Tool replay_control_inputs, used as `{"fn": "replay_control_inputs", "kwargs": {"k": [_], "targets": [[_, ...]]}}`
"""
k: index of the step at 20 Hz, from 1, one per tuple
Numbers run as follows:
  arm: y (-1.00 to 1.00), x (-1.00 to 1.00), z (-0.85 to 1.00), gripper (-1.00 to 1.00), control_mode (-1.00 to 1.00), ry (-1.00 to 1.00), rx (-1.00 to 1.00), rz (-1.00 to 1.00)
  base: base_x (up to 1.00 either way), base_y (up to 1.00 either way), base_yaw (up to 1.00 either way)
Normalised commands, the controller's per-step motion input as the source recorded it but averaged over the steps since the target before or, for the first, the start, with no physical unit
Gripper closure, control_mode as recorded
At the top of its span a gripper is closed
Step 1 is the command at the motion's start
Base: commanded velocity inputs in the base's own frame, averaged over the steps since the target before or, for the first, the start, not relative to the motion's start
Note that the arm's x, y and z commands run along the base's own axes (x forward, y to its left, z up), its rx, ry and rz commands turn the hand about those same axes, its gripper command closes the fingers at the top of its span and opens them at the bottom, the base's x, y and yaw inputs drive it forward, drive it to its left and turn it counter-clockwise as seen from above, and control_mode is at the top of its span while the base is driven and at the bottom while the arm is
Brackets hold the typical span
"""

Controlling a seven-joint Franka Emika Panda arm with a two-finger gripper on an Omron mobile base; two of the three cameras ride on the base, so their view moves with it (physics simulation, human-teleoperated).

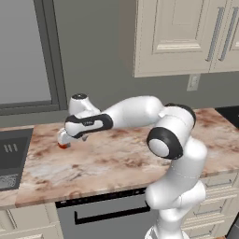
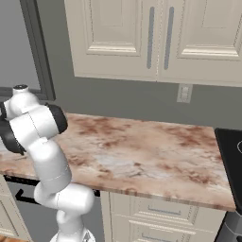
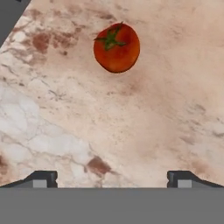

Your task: Place the tomato in the correct fridge rack based on whether it is a fruit or vegetable. Finally, close the fridge door.

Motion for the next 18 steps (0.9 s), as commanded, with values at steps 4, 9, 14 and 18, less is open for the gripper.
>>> {"fn": "replay_control_inputs", "kwargs": {"k": [4,9,14,18], "targets": [[0.22,0.29,-0.34,-1.00,-1.00,0.00,-0.03,0.00,0.00,0.00,0.00],[0.20,0.37,-0.30,-1.00,-1.00,0.00,-0.02,0.00,0.00,0.00,0.00],[0.14,0.42,-0.24,-1.00,-1.00,0.00,-0.02,0.00,0.00,0.00,0.00],[0.11,0.32,-0.25,-1.00,-1.00,0.00,0.00,0.00,0.00,0.00,0.00]]}}
